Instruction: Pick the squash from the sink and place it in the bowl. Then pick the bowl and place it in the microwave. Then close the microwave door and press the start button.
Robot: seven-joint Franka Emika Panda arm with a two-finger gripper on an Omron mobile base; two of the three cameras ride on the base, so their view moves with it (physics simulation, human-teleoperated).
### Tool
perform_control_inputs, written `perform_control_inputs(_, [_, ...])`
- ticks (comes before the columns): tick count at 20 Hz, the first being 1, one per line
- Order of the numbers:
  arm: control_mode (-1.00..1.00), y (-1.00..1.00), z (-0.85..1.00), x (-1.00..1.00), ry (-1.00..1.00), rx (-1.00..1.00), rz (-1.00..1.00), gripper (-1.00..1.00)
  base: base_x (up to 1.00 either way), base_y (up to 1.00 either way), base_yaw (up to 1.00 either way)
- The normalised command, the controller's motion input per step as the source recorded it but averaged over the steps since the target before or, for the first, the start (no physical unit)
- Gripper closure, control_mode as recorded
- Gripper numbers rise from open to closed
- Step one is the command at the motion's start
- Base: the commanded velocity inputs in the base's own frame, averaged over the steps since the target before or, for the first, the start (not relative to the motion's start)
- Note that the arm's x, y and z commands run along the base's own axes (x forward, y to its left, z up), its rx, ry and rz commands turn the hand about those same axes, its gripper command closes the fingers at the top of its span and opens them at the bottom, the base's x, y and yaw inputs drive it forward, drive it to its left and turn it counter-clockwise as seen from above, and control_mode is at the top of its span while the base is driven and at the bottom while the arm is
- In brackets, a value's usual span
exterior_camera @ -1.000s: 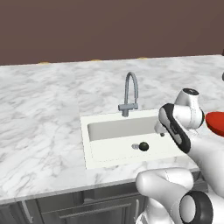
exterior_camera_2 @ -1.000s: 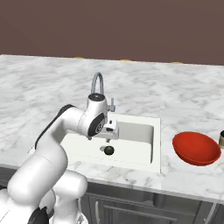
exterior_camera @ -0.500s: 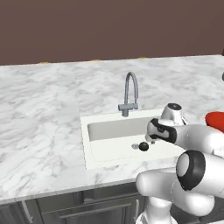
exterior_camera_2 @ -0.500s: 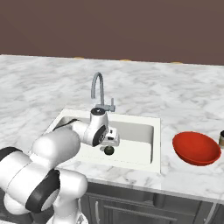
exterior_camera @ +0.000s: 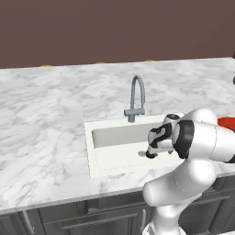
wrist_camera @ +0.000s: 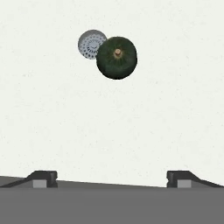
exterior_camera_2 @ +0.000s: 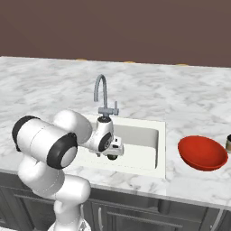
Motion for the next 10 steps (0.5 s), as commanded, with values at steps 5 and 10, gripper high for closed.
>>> perform_control_inputs(5, [-1.00, 0.00, -0.15, 0.37, 0.06, 0.00, 0.00, -1.00, 0.00, 0.00, 0.00])
perform_control_inputs(10, [-1.00, 0.00, -0.24, 0.22, 0.00, 0.01, 0.00, -1.00, 0.00, 0.00, 0.00])
